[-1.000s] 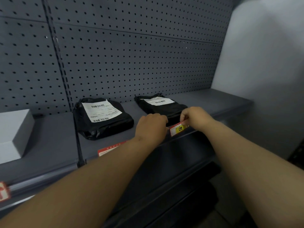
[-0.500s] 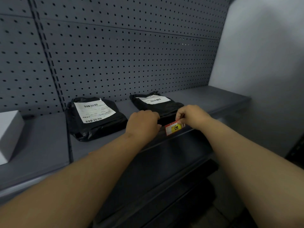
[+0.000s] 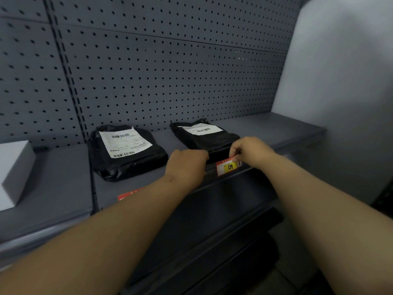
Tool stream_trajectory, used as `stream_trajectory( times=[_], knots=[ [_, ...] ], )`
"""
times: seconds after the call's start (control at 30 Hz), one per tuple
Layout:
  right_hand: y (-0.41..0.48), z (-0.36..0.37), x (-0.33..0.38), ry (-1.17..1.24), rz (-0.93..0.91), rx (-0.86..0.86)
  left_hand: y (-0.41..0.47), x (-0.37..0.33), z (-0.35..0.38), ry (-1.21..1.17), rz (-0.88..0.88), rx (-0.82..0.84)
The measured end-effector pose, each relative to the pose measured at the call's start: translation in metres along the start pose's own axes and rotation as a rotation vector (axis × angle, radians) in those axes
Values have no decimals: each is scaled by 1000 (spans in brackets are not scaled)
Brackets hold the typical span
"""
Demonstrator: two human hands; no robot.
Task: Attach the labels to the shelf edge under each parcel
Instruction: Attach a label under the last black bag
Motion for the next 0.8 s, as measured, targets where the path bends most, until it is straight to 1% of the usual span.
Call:
stream_trajectory(
  times=[0.4,0.8],
  knots=[
    [-2,1,2,2,-2,11,-3,0,1,-1,9,-8],
    [-4,-2,8,-61,-11,49,-4,0,1,23,8,3]
  ],
)
Point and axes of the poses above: each hand's wrist, its own y-axis towards the middle knuckle, its own z-axis out of the palm, x = y × z, the point moved 2 cm from there along y, towards the middle knuckle, and after that the axes turned 1 degree about y, right-handed, at the moved point
